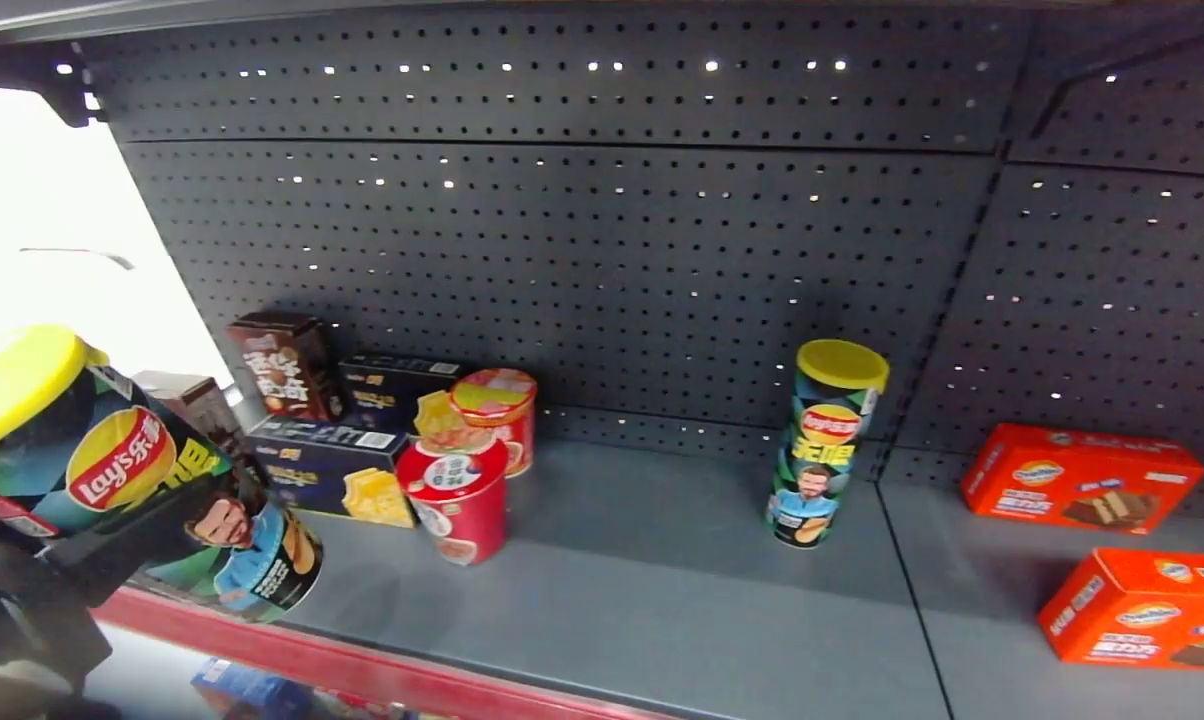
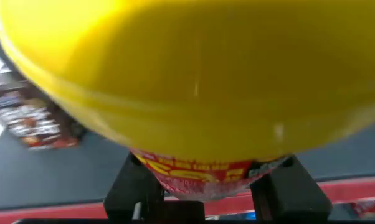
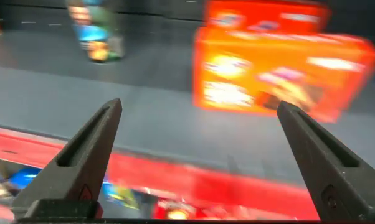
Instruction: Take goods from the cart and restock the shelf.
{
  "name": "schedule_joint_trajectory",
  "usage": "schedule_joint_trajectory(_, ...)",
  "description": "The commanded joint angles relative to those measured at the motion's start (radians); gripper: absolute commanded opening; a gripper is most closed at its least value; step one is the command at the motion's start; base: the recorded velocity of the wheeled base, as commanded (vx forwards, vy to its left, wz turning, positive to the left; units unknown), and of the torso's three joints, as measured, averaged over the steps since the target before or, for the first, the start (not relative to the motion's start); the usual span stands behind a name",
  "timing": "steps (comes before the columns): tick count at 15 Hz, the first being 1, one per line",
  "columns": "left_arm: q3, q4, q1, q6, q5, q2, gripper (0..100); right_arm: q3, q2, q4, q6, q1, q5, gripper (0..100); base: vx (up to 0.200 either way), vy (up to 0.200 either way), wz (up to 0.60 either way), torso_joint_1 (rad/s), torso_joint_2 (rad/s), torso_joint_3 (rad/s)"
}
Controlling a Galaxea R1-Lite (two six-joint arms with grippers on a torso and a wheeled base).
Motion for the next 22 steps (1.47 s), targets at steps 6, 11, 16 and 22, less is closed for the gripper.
schedule_joint_trajectory(6,-0.001,0.454,0.000,0.021,-0.001,-0.506,0,0.000,0.000,-0.001,0.000,0.000,0.000,100,0.000,0.000,0.00,0.000,0.00,0.000)
schedule_joint_trajectory(11,0.007,0.580,0.002,0.019,0.014,-0.662,0,0.000,0.000,-0.001,0.000,0.002,0.000,100,0.000,0.000,-0.12,0.000,0.00,0.000)
schedule_joint_trajectory(16,0.007,0.623,0.002,0.018,0.016,-0.704,0,0.000,0.000,-0.001,0.000,0.000,0.000,100,0.000,0.000,-0.24,0.001,0.00,0.002)
schedule_joint_trajectory(22,0.010,0.623,0.002,0.015,0.017,-0.707,0,0.000,0.000,-0.001,0.000,0.000,0.000,100,0.000,0.000,0.00,0.000,0.00,0.000)
